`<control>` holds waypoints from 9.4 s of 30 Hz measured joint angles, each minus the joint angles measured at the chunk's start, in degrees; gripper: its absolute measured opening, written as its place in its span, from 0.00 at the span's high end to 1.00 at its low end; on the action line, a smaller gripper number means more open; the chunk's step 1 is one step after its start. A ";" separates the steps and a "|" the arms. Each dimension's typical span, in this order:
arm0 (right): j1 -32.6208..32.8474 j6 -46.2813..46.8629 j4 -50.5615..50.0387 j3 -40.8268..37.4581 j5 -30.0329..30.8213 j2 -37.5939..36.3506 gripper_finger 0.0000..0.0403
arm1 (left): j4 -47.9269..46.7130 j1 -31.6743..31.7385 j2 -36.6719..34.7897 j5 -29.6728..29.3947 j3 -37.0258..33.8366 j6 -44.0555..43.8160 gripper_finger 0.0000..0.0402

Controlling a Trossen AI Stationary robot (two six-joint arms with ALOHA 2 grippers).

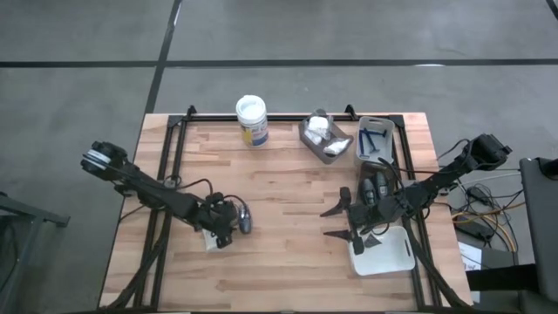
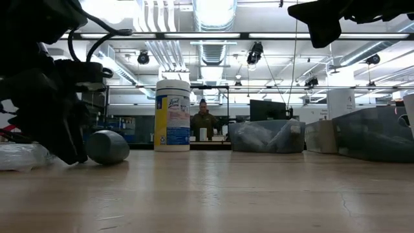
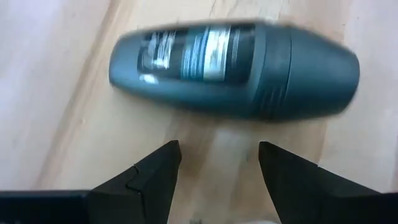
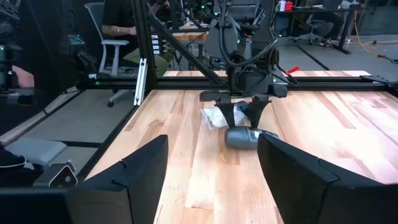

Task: Pick & Place Travel size toiletries
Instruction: Put the gray deodorant into the bottom black bin

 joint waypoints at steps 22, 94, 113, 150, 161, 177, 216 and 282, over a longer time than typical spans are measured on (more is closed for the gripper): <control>0.00 0.39 -0.15 0.00 -0.15 0.00 0.46 | 13.52 0.51 -0.04 -3.71 3.38 47.05 0.43; -2.31 12.07 -1.16 0.00 15.07 0.37 0.51 | 21.93 2.91 7.67 -18.56 10.60 29.41 0.49; -14.39 34.08 -0.96 0.00 4.32 0.62 0.19 | 23.43 3.15 7.67 -24.19 18.84 51.31 0.49; -14.91 24.14 -13.03 19.74 -2.12 19.28 0.47 | 31.49 4.15 12.74 -23.79 22.75 57.76 0.49; -14.91 24.14 -13.64 19.76 -2.14 19.15 0.53 | 31.30 4.24 12.74 -23.86 22.75 57.87 0.47; -14.82 23.73 -27.19 19.71 -2.29 13.11 0.50 | 21.75 4.26 7.01 -13.90 22.65 51.47 0.31; -14.73 56.52 -96.62 19.63 -14.31 -25.37 0.51 | 21.33 4.24 4.37 0.69 14.40 38.93 0.32; -14.88 64.59 -107.82 17.29 -12.29 -4.18 0.44 | 21.71 4.15 4.37 1.49 12.56 35.13 0.32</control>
